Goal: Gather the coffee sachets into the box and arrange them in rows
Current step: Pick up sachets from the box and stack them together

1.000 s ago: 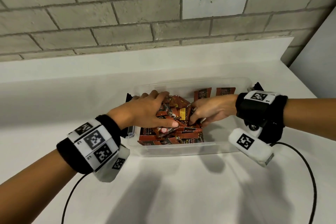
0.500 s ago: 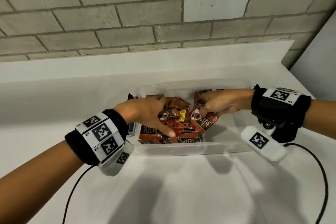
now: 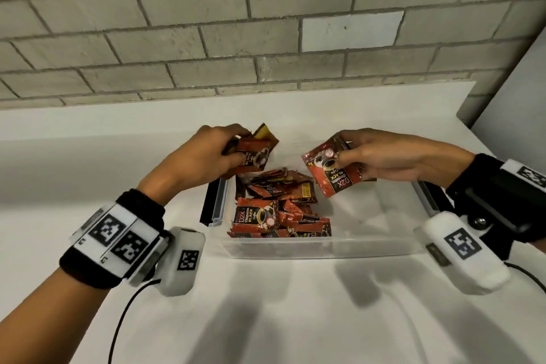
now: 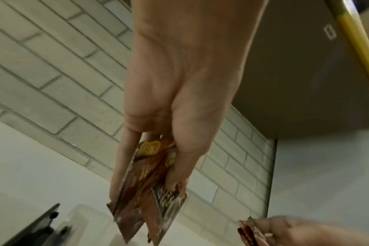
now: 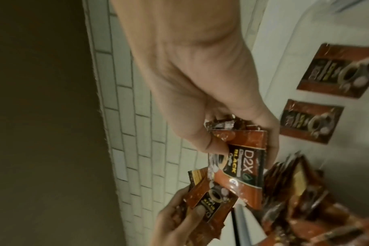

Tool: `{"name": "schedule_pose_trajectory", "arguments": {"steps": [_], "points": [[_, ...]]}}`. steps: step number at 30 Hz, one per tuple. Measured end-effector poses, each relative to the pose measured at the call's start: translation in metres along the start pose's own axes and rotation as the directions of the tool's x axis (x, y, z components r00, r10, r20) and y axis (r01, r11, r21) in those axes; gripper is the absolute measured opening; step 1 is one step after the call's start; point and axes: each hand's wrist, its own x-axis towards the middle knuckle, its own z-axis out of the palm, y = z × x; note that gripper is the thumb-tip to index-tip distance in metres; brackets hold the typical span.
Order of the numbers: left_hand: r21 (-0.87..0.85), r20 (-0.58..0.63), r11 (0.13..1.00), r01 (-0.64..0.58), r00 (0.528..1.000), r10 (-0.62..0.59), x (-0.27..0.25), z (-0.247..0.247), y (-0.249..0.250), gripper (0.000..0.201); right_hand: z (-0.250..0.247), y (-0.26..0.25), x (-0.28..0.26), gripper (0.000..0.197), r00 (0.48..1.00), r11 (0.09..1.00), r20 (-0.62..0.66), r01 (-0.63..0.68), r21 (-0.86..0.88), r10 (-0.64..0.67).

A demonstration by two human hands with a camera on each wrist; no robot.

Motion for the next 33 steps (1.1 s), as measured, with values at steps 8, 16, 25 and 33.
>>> {"name": "schedule_pose_trajectory", "arguments": {"steps": [8,16,25,33], "points": [[-0.817,0.016,0.565,0.112,0.985,-0.172,-0.045,0.004,0.042,0.046,0.034,-0.005,-0.009,0.025,0.980,0.912,-0.024,0.195,0.361,-0.199],[-0.975,0.216,0.041,0.218,0.976,-0.036,-0.063,0.056,0.063,0.042,0.053,0.021,-0.020,0.038,0.973,0.912,-0.045,0.229,0.342,-0.227],[-0.982,0.187,-0.004,0.188,0.975,-0.120,-0.060,0.096,0.086,0.066,0.055,0.041,-0.035,0.040,0.940,0.927,-0.050,0.340,0.160,-0.336],[-0.854,0.338,-0.372,0.363,0.932,0.132,-0.063,0.105,0.088,0.042,0.049,0.043,-0.050,0.033,0.933,0.934,0.045,0.357,0.020,-0.357]]}}
